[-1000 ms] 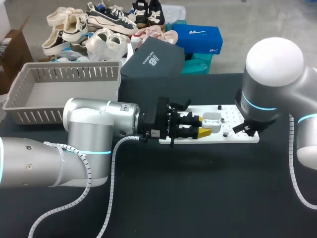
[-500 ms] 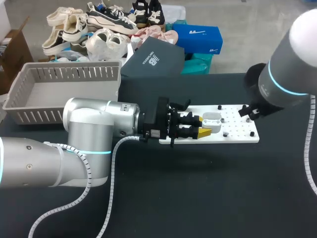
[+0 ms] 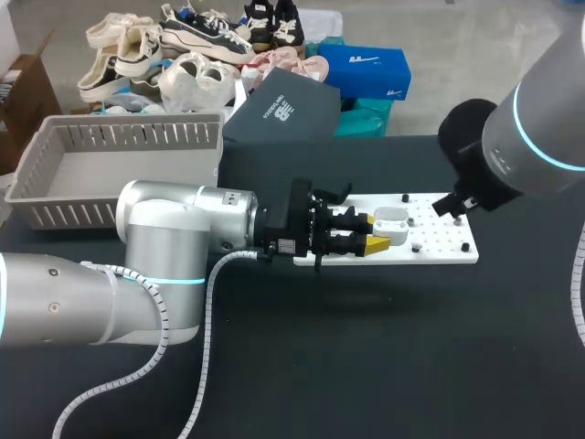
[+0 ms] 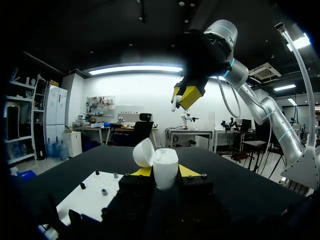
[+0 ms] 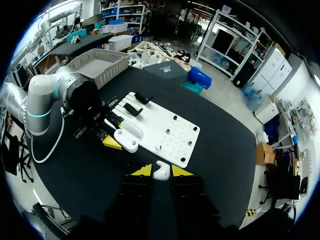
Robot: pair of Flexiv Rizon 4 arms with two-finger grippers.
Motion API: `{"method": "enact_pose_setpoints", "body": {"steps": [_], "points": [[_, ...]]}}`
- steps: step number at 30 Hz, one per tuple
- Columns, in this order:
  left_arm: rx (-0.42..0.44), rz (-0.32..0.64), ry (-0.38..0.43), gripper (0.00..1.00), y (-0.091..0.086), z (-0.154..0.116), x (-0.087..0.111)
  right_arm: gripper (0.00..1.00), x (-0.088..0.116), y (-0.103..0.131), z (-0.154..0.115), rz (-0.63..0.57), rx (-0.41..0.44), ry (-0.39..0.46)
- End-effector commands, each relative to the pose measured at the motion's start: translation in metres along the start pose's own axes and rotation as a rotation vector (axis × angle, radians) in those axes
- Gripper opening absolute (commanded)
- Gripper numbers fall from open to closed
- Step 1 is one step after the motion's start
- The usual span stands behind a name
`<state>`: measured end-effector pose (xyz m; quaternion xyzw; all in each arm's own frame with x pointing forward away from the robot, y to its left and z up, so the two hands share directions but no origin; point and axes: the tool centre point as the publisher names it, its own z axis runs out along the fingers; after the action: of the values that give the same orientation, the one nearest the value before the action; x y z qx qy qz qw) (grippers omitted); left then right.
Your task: Pick up each earbud case from the left stands, insert the matching earbuds, close the lid, and place the case in the box.
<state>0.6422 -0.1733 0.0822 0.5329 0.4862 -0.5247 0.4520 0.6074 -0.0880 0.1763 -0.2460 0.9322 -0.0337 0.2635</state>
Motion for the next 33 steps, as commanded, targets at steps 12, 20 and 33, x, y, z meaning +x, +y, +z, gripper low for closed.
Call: {"method": "enact_pose_setpoints", "body": {"steps": [12, 20, 33], "points": [[0.002, 0.000, -0.001, 0.00, 0.001, 0.000, 0.001, 0.00, -0.017, 0.043, 0.014, 0.094, 0.063, 0.175], [0.002, 0.000, -0.001, 0.00, 0.001, 0.000, 0.001, 0.00, -0.014, 0.047, 0.015, 0.132, 0.075, 0.186], [0.002, 0.000, -0.001, 0.00, 0.001, 0.000, 0.001, 0.00, -0.014, 0.047, 0.015, 0.132, 0.075, 0.186]]}}
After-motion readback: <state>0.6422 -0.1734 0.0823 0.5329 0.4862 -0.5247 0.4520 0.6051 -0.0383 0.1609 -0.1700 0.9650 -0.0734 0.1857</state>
